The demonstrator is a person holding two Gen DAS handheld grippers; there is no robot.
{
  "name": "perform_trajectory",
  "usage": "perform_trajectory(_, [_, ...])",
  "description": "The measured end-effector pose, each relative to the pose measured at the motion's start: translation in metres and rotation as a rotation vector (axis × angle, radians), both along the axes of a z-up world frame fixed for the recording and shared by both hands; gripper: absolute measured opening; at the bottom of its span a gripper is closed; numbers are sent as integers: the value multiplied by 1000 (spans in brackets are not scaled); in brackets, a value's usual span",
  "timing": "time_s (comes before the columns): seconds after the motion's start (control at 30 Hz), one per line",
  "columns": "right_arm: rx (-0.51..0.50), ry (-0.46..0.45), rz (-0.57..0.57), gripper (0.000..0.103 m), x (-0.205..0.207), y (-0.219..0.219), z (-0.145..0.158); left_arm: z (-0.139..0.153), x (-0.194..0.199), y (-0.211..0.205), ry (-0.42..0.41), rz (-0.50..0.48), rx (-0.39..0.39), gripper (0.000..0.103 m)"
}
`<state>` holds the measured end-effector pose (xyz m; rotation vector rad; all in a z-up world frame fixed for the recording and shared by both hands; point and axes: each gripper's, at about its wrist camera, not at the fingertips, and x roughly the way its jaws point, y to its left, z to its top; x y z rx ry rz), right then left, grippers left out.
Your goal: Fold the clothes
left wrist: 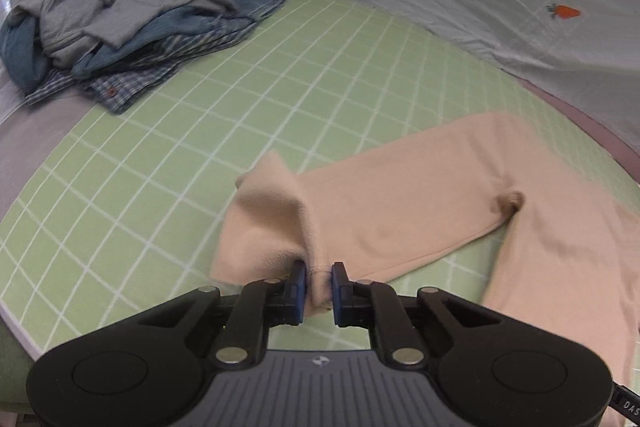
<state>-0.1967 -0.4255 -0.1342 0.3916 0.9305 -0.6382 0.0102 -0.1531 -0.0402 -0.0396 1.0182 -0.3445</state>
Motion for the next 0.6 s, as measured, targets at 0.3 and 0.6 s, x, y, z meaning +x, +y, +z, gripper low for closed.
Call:
perform_trajectory(0.3, [-45,-75,-132,94,-61,-58,18,50,-66,-176,-48,-431,-203,18])
perform_trajectory(0.6, [-46,-118,-266,94,-95,-99,22,42,-113,-209,-140,-529,-70,80])
